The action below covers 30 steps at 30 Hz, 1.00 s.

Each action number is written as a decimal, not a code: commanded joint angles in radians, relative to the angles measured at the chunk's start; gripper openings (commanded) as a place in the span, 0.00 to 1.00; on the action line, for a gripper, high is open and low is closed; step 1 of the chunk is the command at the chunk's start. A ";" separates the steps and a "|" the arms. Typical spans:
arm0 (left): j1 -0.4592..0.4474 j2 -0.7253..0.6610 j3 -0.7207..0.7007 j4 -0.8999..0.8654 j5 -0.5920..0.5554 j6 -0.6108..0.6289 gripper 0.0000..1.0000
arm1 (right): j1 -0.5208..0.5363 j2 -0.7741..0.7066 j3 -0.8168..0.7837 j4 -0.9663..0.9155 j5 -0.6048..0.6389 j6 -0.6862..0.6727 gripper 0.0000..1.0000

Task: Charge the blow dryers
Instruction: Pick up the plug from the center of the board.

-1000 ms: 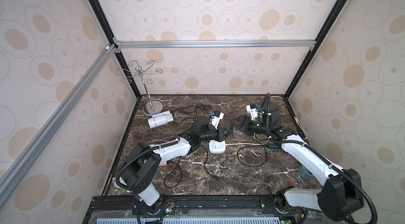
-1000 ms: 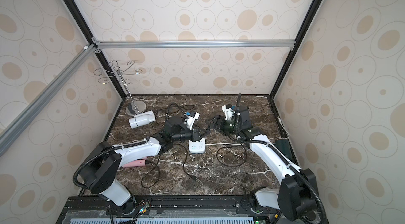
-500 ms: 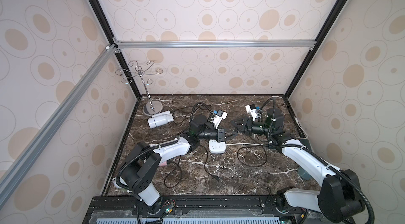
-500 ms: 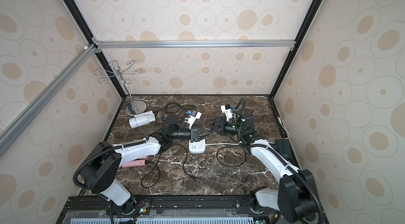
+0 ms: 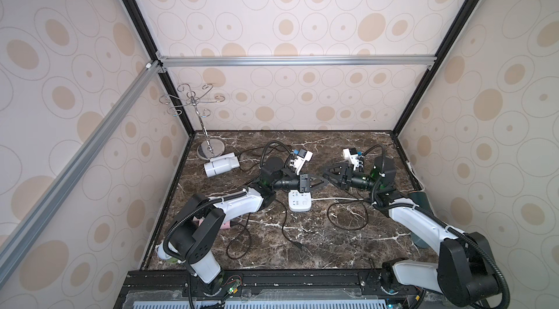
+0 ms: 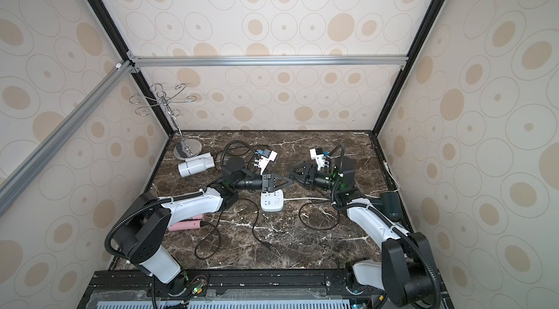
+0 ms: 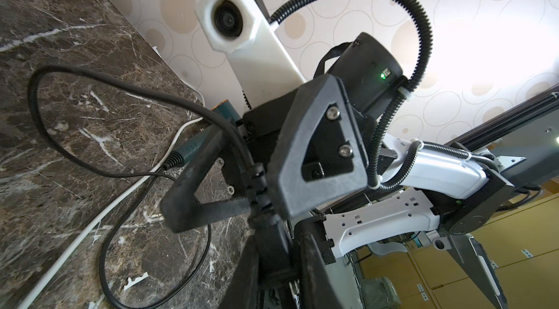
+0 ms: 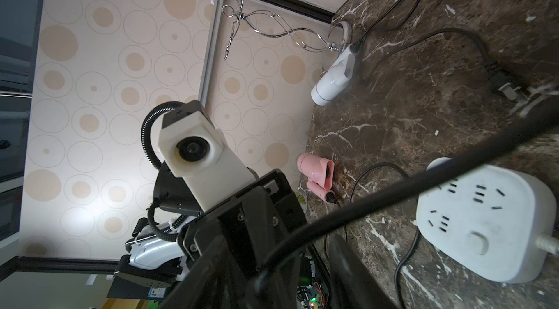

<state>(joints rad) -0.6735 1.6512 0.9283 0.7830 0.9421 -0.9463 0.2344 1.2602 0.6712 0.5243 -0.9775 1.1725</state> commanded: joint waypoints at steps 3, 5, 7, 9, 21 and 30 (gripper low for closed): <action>0.008 0.028 0.049 0.073 0.029 -0.045 0.00 | -0.004 -0.026 -0.018 0.090 -0.032 0.044 0.41; 0.009 0.028 0.047 0.081 0.024 -0.051 0.00 | -0.004 -0.026 -0.018 0.098 -0.032 0.055 0.37; 0.013 0.024 0.042 0.081 0.017 -0.052 0.00 | -0.004 -0.027 -0.020 0.109 -0.036 0.068 0.32; 0.017 0.023 0.030 0.115 0.017 -0.071 0.00 | -0.005 -0.030 -0.022 0.118 -0.043 0.083 0.27; 0.071 0.239 -0.079 0.991 -0.007 -0.665 0.00 | -0.004 -0.048 -0.035 0.135 -0.052 0.111 0.26; 0.070 0.186 -0.092 0.813 -0.006 -0.523 0.00 | -0.004 -0.044 -0.025 0.020 -0.032 0.029 0.46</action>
<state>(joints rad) -0.6048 1.8946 0.8230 1.5337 0.9180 -1.4956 0.2337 1.2320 0.6407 0.5892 -1.0142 1.2362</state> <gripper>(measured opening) 0.190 0.459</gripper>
